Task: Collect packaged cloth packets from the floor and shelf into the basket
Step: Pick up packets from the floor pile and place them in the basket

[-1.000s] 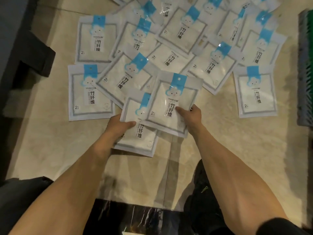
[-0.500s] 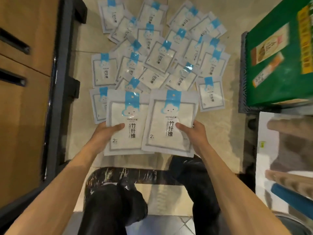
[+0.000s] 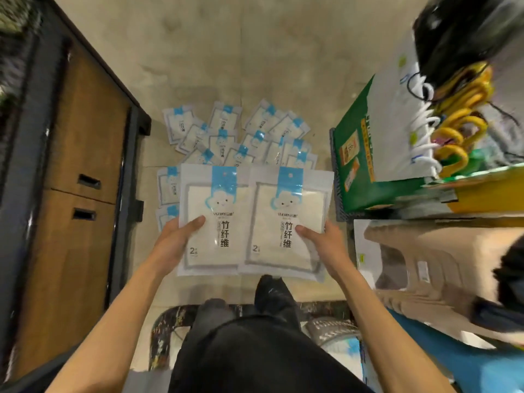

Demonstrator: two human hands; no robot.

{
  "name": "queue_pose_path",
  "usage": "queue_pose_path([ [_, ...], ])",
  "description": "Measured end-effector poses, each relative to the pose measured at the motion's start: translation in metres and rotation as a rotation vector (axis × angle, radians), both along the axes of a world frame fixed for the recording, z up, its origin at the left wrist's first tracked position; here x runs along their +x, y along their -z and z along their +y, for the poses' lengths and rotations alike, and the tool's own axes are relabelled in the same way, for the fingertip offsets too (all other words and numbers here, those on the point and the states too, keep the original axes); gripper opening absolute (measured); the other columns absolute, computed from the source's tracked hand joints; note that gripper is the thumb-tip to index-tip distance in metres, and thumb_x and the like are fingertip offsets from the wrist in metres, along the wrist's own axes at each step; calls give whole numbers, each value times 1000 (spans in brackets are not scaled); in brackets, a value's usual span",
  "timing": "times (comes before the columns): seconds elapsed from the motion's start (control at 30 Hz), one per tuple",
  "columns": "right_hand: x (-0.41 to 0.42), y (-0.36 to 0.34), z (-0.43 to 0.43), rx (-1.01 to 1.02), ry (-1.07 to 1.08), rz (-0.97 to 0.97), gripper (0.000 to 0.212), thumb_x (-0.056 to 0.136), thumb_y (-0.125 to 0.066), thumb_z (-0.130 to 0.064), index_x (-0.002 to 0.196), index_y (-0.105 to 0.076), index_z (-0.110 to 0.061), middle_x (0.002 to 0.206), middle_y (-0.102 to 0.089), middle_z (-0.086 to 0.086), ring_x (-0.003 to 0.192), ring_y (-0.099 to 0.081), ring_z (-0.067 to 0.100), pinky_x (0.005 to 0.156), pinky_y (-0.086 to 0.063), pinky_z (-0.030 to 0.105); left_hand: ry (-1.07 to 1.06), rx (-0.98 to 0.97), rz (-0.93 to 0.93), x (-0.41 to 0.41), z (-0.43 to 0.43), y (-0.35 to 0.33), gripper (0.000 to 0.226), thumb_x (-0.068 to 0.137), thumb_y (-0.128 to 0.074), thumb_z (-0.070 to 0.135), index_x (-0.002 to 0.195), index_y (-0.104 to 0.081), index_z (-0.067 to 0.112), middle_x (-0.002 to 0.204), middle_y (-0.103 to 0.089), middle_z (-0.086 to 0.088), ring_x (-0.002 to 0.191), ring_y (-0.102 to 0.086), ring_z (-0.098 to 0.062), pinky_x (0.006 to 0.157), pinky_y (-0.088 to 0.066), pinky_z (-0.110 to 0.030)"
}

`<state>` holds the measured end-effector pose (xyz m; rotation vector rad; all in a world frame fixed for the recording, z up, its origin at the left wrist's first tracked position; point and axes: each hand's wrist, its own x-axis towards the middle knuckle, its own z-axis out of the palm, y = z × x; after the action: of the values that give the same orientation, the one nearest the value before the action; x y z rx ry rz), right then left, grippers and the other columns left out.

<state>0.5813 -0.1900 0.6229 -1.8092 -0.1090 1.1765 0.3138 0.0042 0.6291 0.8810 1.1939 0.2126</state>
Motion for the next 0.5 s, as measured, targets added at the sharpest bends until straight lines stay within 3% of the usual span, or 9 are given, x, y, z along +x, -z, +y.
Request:
queue_pose_path([
  [0.07, 18, -22, -6, 12, 11, -21, 36, 80, -81, -13, 113, -67, -14, 102, -76, -2, 89, -74, 9, 69, -57, 20, 15, 13, -34, 18, 3, -14, 79, 63, -89, 51, 128, -64, 15, 119, -73, -11, 111, -70, -30, 99, -51, -49],
  [0.13, 26, -42, -16, 32, 33, -22, 32, 83, -79, -12, 112, -67, -13, 100, -76, -3, 87, -74, 8, 68, -57, 19, 44, 37, -46, 32, -1, -28, 57, 79, -81, 38, 127, -64, 14, 117, -74, -10, 109, -70, -29, 99, -52, -50],
  [0.23, 25, -61, -38, 58, 122, -23, 30, 88, -74, -15, 117, -68, -14, 107, -76, 0, 95, -74, 14, 81, -59, 31, 118, 84, -50, 52, -3, -45, 29, 92, -68, 23, 119, -67, 13, 110, -76, -9, 103, -73, -28, 91, -55, -45],
  [0.3, 18, -73, -52, 91, 191, -14, 29, 91, -70, -16, 120, -67, -14, 110, -75, 1, 99, -73, 19, 87, -58, 39, 170, 90, -70, 64, 0, -56, 24, 93, -66, 20, 115, -68, 11, 109, -76, -11, 101, -73, -29, 86, -58, -41],
  [0.4, -3, -90, -76, 121, 306, -19, 20, 95, -64, -17, 115, -67, -18, 107, -76, 0, 96, -73, 19, 83, -58, 38, 282, 95, -98, 75, -1, -69, 18, 96, -63, 14, 111, -69, 8, 105, -76, -13, 92, -75, -24, 72, -61, -32],
  [0.5, -28, -100, -102, 128, 443, -39, 21, 97, -62, -22, 117, -66, -17, 107, -76, 1, 95, -74, 20, 84, -58, 40, 392, 105, -122, 82, -2, -74, 25, 94, -65, 16, 116, -68, 4, 109, -75, -16, 99, -73, -30, 79, -62, -36],
])
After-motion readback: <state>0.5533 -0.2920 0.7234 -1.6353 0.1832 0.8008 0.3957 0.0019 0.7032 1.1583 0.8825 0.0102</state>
